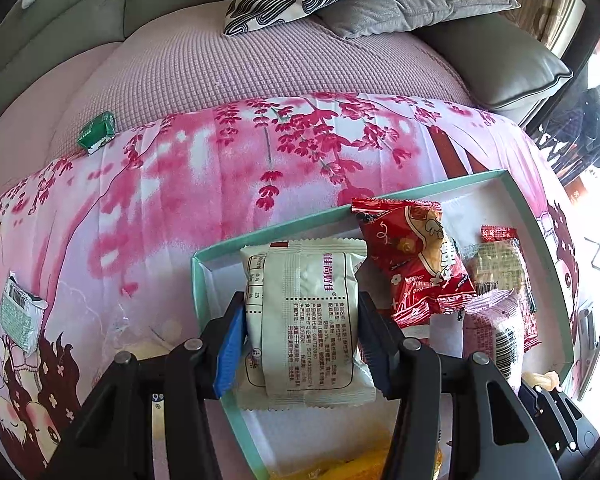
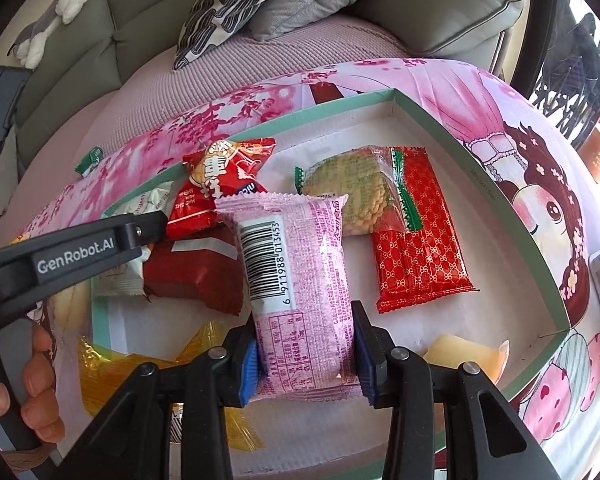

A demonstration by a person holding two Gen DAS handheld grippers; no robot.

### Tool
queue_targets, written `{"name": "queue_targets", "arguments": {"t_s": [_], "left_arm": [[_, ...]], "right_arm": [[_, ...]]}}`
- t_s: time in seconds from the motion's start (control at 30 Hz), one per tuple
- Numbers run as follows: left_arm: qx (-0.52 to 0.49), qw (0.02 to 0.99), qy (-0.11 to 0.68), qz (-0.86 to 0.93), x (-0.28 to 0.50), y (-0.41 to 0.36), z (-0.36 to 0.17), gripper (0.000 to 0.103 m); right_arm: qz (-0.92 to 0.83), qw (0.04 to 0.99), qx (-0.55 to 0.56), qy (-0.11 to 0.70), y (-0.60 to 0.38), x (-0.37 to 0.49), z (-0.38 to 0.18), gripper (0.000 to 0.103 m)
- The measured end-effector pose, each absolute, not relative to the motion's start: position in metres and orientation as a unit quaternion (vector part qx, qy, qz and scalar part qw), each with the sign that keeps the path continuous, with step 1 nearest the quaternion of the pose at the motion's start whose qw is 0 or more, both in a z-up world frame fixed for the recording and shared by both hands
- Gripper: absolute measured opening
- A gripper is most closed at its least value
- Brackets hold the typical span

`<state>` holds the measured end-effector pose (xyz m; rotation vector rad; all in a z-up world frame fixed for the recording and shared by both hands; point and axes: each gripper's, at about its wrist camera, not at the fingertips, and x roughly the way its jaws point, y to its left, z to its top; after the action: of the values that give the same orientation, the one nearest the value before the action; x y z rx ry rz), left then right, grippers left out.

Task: Organize snacks
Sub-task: 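Lower both snacks into the tray and open both tools, then withdraw both tools from the tray toward the round bun packet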

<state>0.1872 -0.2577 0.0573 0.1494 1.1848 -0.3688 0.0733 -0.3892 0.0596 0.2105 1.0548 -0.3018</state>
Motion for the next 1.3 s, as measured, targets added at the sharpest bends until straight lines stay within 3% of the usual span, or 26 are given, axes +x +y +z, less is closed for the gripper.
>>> {"name": "queue_targets", "arguments": {"t_s": [0.13, 0.27, 0.4, 0.9, 1.3], "left_arm": [[0.077, 0.809, 0.557, -0.172, 0.189, -0.259, 0.058, 0.060], [0.082, 0.810, 0.554, -0.173, 0.188, -0.261, 0.058, 0.066], [0.080, 0.812, 0.550, -0.179, 0.185, -0.261, 0.063, 0.069], [0.053, 0.850, 0.488, -0.189, 0.155, -0.232, 0.132, 0.069], [0.030, 0.850, 0.512, -0.117, 0.128, -0.164, 0.108, 0.069]], "right_arm": [[-0.146, 0.845, 0.104, 0.503, -0.391, 0.074, 0.058, 0.045], [-0.146, 0.845, 0.106, 0.503, -0.391, 0.074, 0.058, 0.060], [-0.144, 0.849, 0.103, 0.498, -0.389, 0.075, 0.060, 0.065], [-0.149, 0.879, 0.089, 0.443, -0.385, 0.058, 0.108, 0.065], [-0.136, 0.883, 0.057, 0.446, -0.365, 0.050, 0.110, 0.065]]}}
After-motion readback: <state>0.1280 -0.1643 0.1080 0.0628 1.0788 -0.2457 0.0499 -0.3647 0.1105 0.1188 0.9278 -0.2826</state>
